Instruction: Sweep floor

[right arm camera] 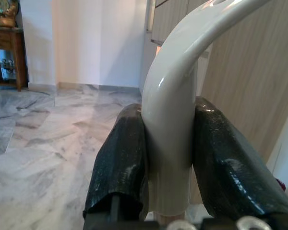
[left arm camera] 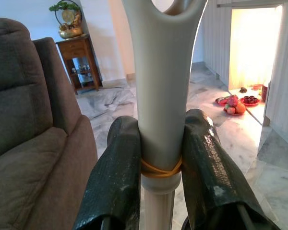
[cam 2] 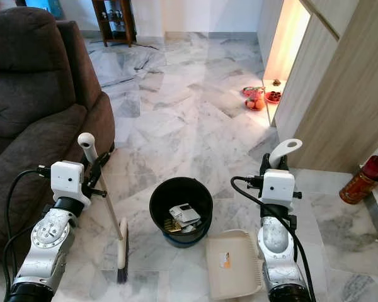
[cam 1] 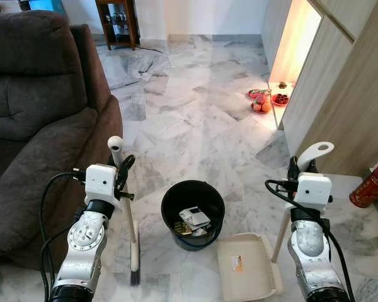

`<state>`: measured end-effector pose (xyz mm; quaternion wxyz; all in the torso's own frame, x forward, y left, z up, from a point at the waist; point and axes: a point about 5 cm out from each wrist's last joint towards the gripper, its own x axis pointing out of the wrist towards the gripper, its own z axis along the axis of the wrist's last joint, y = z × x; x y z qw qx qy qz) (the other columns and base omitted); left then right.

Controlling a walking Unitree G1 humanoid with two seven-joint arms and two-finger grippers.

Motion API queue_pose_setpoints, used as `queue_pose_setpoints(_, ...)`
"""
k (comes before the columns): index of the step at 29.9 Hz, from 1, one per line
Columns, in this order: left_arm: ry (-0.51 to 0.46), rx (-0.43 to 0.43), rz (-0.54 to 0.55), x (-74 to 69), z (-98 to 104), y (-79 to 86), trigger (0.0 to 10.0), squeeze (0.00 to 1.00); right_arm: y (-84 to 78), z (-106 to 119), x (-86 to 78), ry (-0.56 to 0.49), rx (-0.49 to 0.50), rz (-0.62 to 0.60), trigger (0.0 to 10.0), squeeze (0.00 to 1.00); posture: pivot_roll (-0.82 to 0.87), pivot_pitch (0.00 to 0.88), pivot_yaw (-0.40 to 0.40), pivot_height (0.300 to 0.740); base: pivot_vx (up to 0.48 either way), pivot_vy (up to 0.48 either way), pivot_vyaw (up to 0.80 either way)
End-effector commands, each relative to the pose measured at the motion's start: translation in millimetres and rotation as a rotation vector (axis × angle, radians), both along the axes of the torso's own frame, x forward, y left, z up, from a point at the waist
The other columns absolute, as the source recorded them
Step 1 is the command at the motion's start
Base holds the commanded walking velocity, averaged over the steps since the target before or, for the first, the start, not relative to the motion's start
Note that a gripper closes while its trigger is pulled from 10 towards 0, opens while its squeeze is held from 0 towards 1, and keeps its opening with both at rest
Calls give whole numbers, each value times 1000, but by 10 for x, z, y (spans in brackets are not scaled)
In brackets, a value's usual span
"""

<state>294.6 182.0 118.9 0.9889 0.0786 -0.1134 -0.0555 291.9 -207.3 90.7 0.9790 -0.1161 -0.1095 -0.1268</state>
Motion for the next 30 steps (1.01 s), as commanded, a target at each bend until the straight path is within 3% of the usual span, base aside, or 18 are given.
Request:
queue_pose_setpoints(1, -30, 6, 9, -8, 64, 25, 10000, 0, 1, 51, 16, -32, -4, -2, 10000, 0, 17, 71, 21, 740, 0, 0, 0)
queue_pose_setpoints(30, -11, 7, -11, -30, 6, -31, 10000, 0, -1, 13, -9, -22, -17, 2, 10000, 0, -6, 38, 17, 740, 0, 0, 0)
